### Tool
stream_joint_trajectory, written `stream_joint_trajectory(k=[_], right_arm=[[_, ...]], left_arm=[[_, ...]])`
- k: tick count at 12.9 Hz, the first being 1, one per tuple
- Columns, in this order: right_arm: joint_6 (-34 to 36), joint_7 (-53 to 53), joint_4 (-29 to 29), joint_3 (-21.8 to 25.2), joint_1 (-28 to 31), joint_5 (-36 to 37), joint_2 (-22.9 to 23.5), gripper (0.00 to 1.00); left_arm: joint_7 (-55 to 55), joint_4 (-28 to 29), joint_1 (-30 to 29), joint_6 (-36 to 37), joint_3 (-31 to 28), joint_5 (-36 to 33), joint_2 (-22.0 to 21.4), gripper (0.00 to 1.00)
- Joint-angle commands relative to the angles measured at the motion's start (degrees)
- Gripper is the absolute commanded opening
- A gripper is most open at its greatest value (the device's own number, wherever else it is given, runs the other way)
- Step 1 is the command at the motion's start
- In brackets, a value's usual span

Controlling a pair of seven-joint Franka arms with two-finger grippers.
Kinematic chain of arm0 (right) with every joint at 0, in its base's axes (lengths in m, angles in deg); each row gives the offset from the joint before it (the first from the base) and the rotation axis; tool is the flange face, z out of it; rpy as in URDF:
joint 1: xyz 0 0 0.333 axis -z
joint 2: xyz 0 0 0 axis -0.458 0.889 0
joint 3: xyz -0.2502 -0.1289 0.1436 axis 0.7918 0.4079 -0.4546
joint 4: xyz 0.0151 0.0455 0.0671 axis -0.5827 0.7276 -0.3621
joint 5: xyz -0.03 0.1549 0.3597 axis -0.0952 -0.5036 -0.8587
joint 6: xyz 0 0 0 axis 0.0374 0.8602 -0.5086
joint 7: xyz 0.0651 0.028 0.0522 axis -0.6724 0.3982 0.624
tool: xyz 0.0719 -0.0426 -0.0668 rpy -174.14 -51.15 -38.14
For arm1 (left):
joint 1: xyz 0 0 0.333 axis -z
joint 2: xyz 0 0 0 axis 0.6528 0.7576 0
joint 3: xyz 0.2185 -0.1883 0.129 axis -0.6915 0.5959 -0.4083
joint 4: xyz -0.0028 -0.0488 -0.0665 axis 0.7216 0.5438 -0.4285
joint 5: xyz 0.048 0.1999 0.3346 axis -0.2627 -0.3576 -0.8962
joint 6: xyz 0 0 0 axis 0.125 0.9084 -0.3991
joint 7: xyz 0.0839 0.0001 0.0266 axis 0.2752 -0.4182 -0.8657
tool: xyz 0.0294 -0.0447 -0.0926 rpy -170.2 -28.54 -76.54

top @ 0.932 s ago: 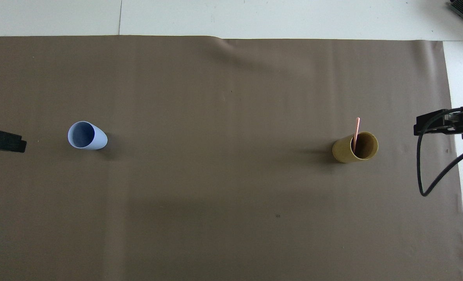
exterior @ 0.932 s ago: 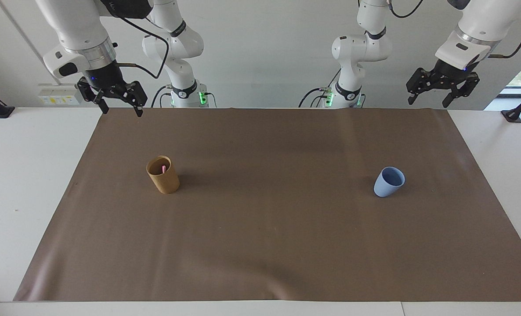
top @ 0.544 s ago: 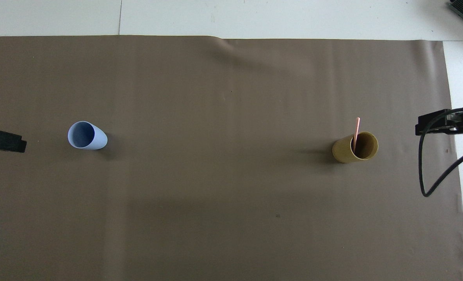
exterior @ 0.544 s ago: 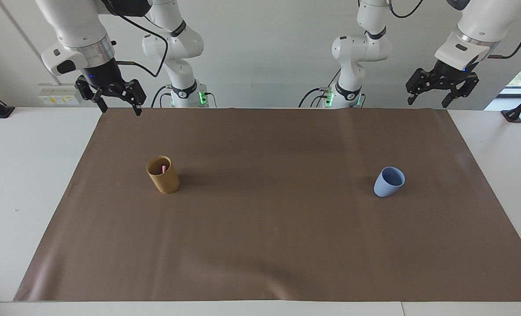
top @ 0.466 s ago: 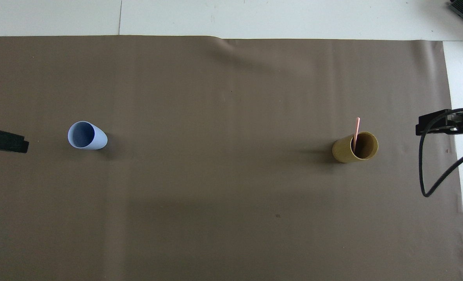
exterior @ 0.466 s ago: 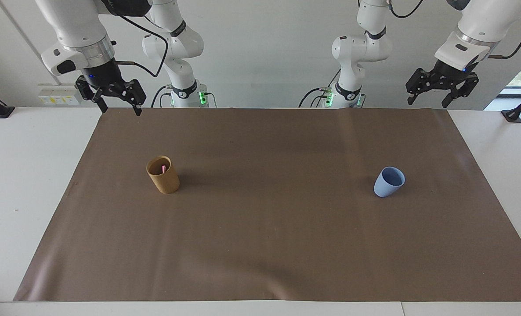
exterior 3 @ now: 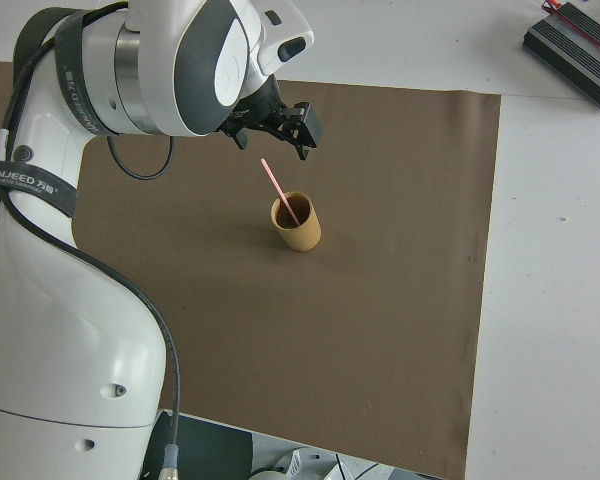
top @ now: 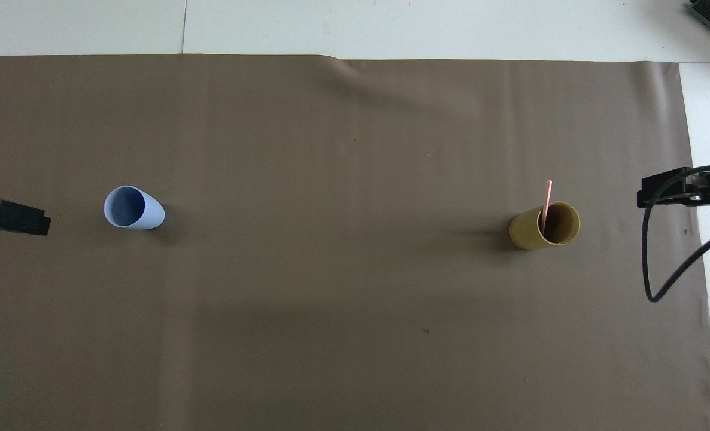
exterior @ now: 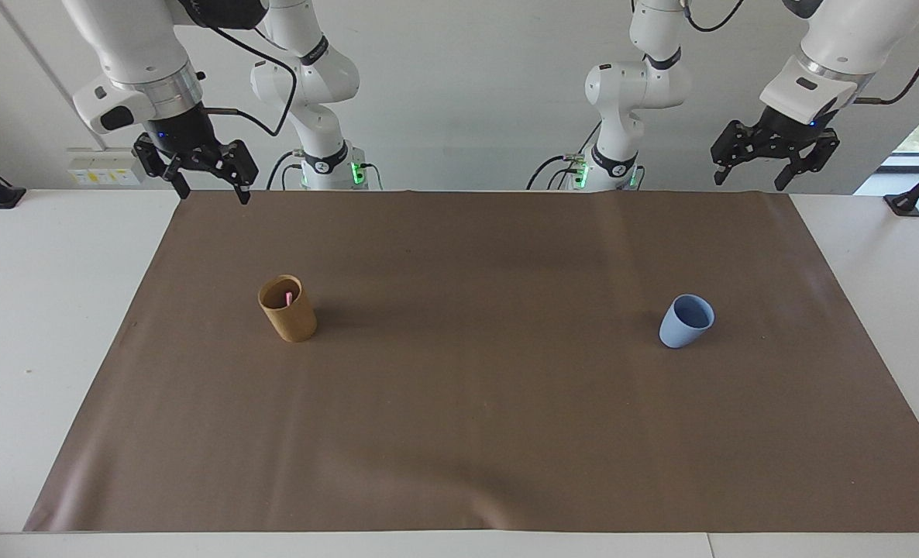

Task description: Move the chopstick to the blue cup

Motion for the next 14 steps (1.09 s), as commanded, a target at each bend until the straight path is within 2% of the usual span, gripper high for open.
stream_joint_trajectory(k=[1, 14], right_arm=[[-0.54, 1.04, 0.64, -0.15, 0.60, -0.73, -0.82, 1.00], [0.08, 0.95, 0.64, 0.03, 0.78, -0.55, -0.90, 1.00]], left_arm=[[-0.26, 1.81, 0.29, 0.01, -0.10, -0.50, -1.56, 1.00], [0.00, 2.42, 0.47, -0.96, 0.08, -0.42, -1.65, 1.00]])
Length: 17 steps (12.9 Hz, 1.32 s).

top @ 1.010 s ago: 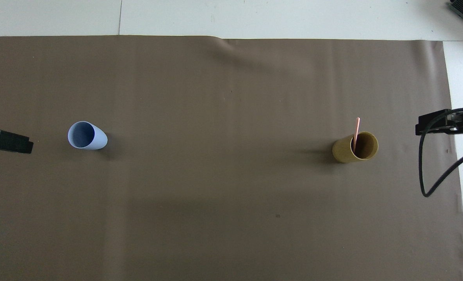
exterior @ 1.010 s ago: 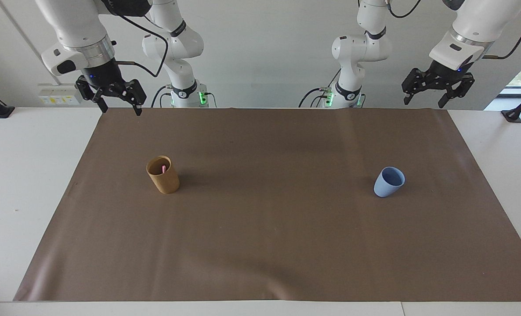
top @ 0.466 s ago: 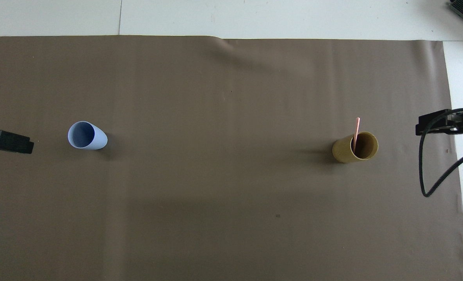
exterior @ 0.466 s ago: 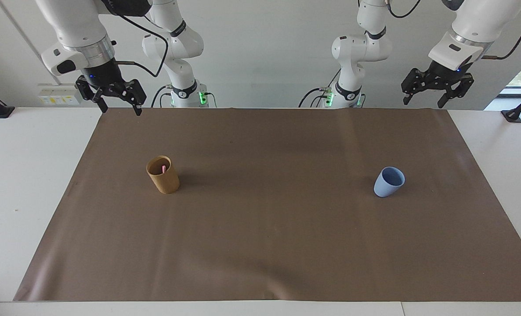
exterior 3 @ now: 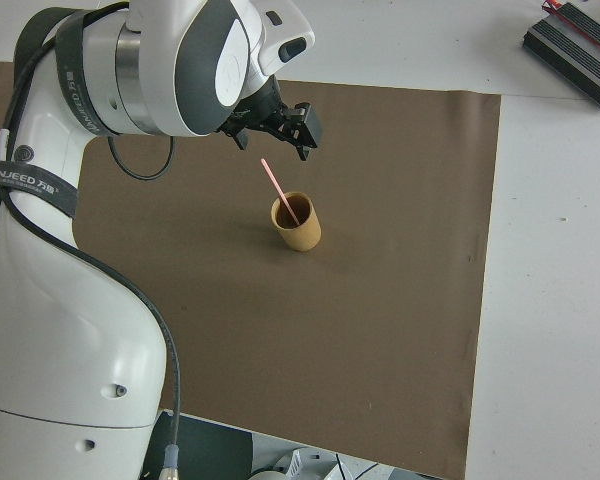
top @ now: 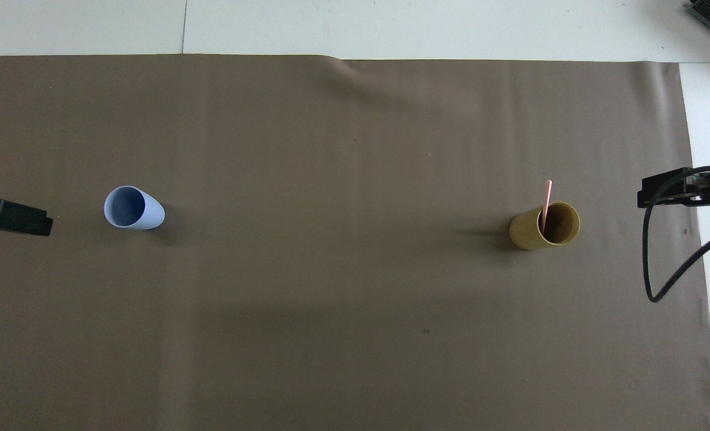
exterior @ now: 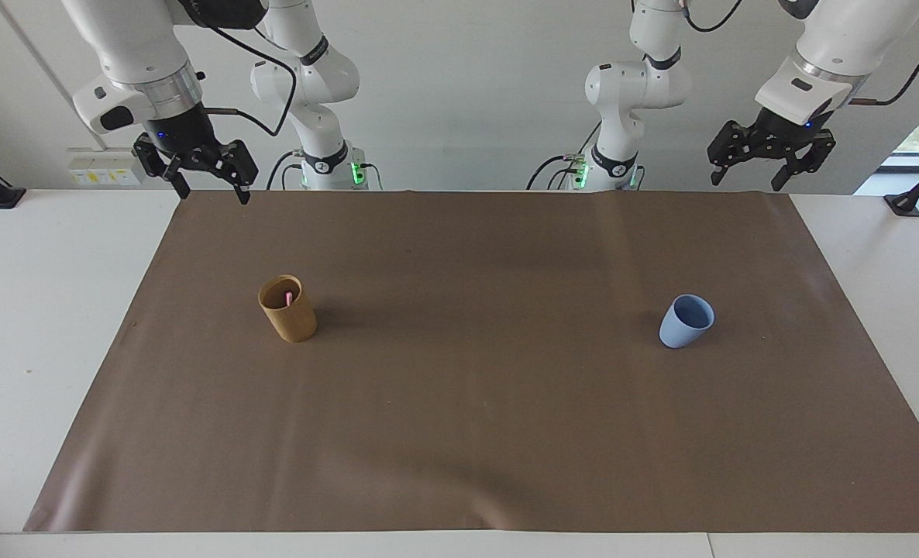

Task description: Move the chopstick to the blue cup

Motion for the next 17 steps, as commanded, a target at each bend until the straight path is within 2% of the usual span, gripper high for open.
stream_joint_trajectory(k=[1, 6, 11, 14, 17], right_arm=[[0.38, 0.95, 0.64, -0.15, 0.66, -0.55, -0.90, 1.00], [0.12, 2.00, 0.64, -0.24, 0.75, -1.16, -0.81, 1.00], [-0.05, 4.20, 0.64, -0.06, 0.84, -1.87, -0.90, 1.00], [-0.05, 4.20, 0.64, -0.06, 0.84, -1.96, -0.90, 1.00], [-0.32, 4.20, 0.73, -0.06, 0.84, -1.96, -0.90, 1.00]], left_arm=[[0.00, 2.30, 0.43, -1.01, -0.13, -0.33, -1.63, 1.00], [0.00, 3.35, 0.43, -6.19, -0.21, -0.33, -1.28, 1.00], [0.09, 13.00, -0.53, -19.44, -0.48, -0.33, -0.49, 1.00], [0.17, 18.37, -3.34, -28.93, -0.57, -0.33, 2.14, 1.00], [0.17, 19.79, -4.75, -35.01, -0.57, -0.33, 6.17, 1.00]])
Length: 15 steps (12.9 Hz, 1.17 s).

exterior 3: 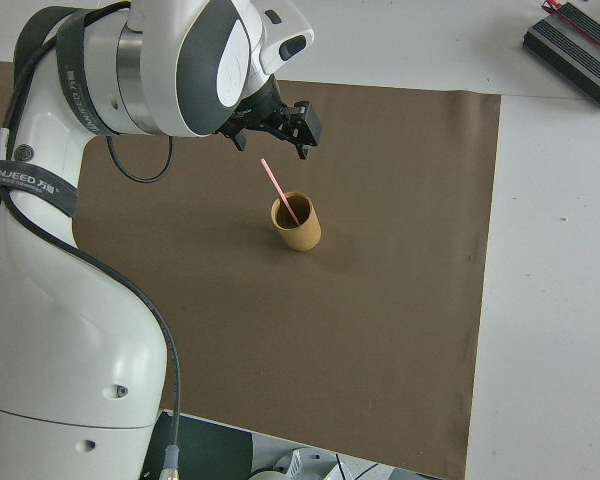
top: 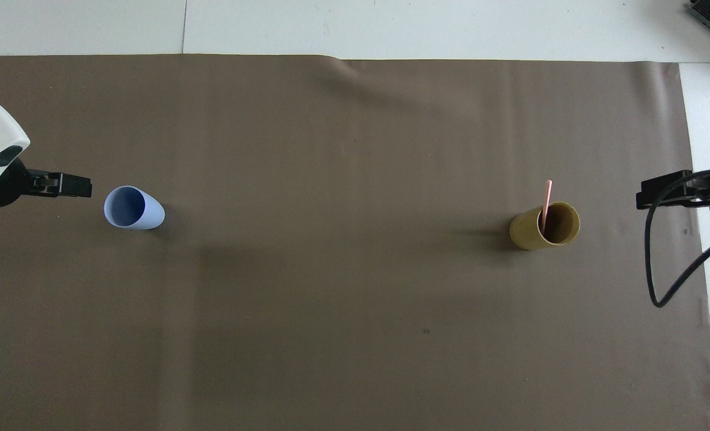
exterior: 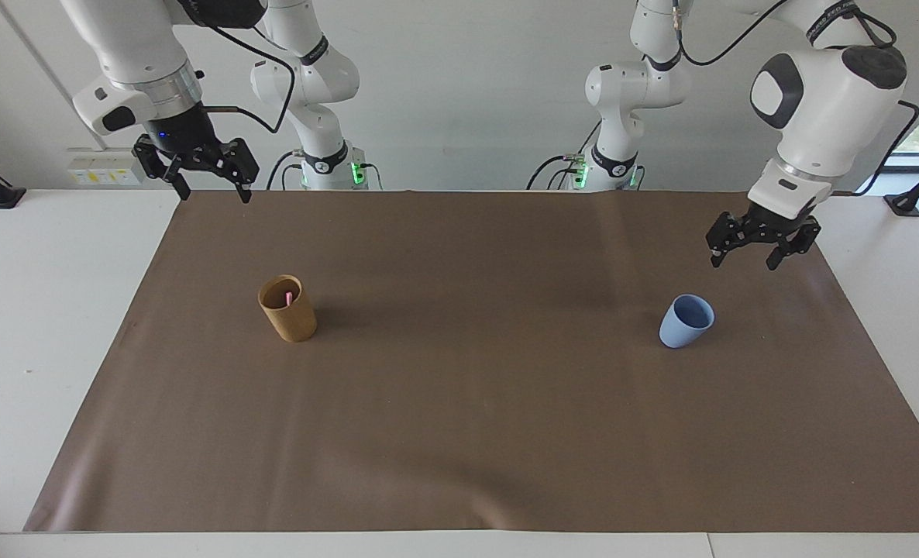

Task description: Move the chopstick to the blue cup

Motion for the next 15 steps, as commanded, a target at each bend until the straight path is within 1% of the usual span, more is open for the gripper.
stream_joint_trajectory(k=[1, 4, 7, 8, 9, 11, 12, 13, 14, 15], right_arm=[[-0.38, 1.55, 0.73, -0.10, 0.82, -1.35, -0.89, 1.00], [-3.27, 2.16, 1.51, -0.19, 0.74, -1.44, -0.89, 1.00], [-8.98, 5.14, 3.10, -0.19, 0.73, -4.59, -0.89, 1.00], [-10.04, 5.76, 3.27, -0.27, 0.13, -4.60, -0.81, 1.00], [-10.83, 6.98, 3.80, -0.62, -0.05, -4.78, -0.63, 1.00], [-15.74, 11.19, 5.38, -0.98, -1.19, -5.74, -0.28, 1.00], [-17.85, 13.13, 5.82, -0.89, -2.33, -5.83, 0.16, 1.00], [-19.00, 14.28, 6.52, -0.89, -2.43, -5.83, 0.25, 1.00], [-19.88, 15.33, 7.57, -0.89, -2.43, -7.23, 0.16, 1.00], [-21.28, 17.43, 8.80, -0.98, -2.43, -9.15, 0.16, 1.00]], left_arm=[[0.08, 1.65, -1.47, -4.87, 0.42, -0.33, 2.61, 1.00], [0.00, 4.73, -1.30, -9.44, 0.51, -0.33, 6.03, 0.99], [-0.09, 5.52, -0.95, -10.41, 0.51, -0.33, 8.33, 0.90], [-0.09, 6.66, -0.86, -12.25, 0.59, -0.33, 8.94, 0.83], [-0.18, 8.58, -0.69, -14.87, 0.51, -0.33, 9.03, 0.78], [-0.53, 11.23, -0.51, -18.32, 0.60, -0.33, 9.21, 0.68], [-0.70, 11.93, -0.07, -18.59, 0.60, -0.33, 9.12, 0.63], [-1.23, 12.29, 0.02, -18.42, 0.60, -0.33, 8.95, 0.50], [-2.37, 12.29, 0.02, -18.16, 0.60, -0.33, 8.95, 0.32], [-3.68, 12.29, 0.02, -17.80, 0.60, -0.33, 8.95, 0.17]])
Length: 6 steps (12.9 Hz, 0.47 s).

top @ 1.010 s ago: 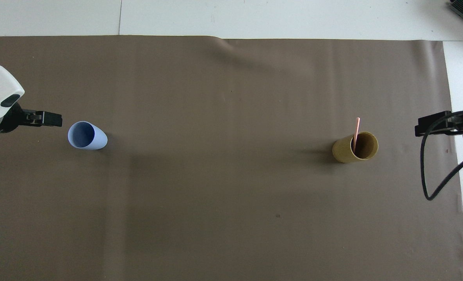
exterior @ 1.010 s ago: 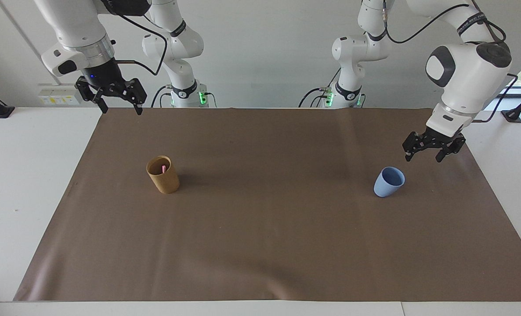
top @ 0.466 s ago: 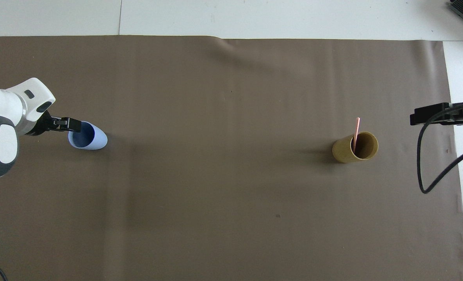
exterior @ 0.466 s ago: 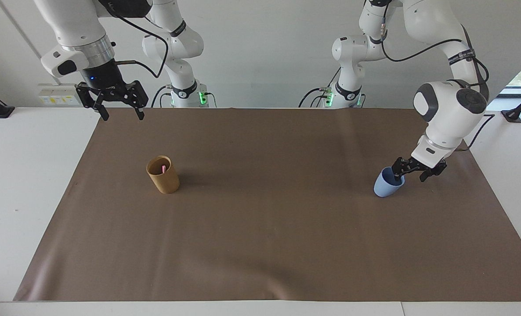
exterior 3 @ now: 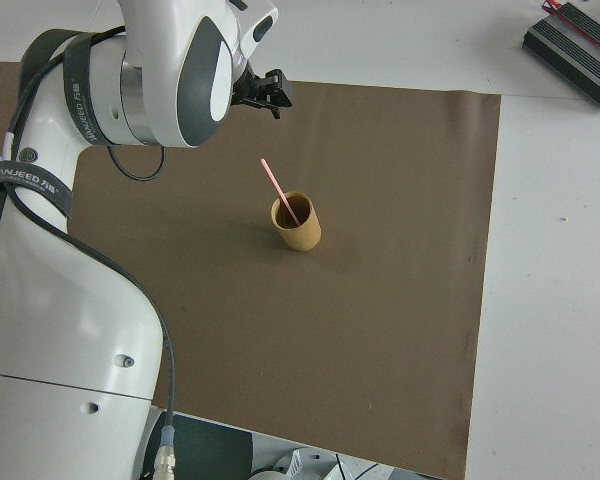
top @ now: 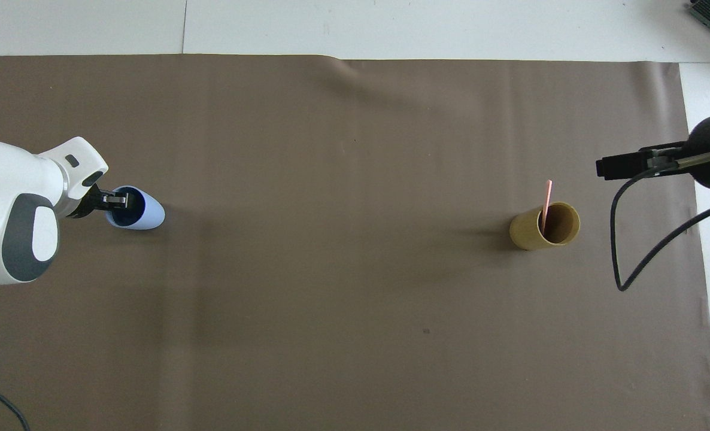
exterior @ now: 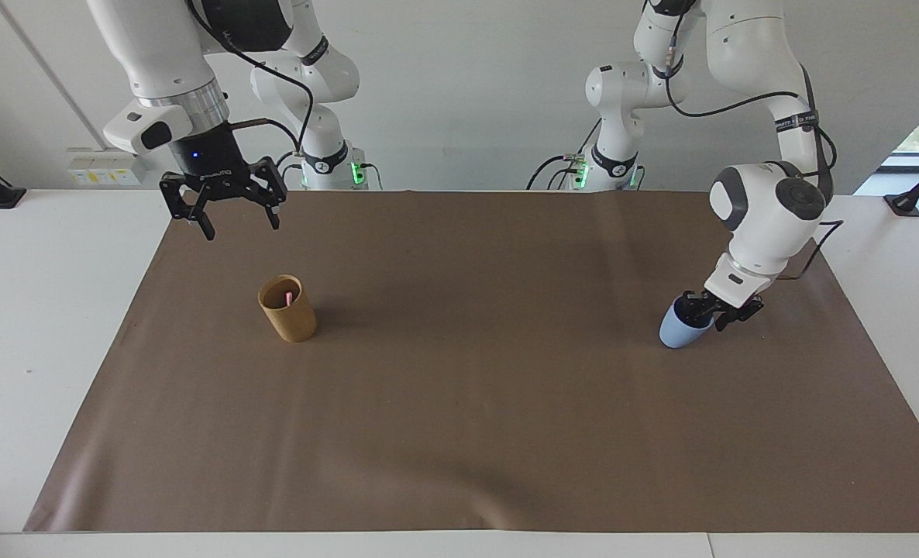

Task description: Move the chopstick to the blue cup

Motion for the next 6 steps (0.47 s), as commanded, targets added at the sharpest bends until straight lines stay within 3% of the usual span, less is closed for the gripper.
stream_joint_trajectory(k=[1, 6], right_arm=[[-4.59, 6.94, 3.76, 0.11, 0.34, -4.11, -0.69, 1.00], [-3.55, 8.37, 3.76, 0.11, 1.22, -4.21, -0.69, 1.00]], left_arm=[[-4.51, 1.36, 0.68, -0.45, -0.30, -0.33, -1.08, 0.00], [-6.63, 0.58, 1.56, 3.16, -0.21, -0.33, -1.25, 0.00]])
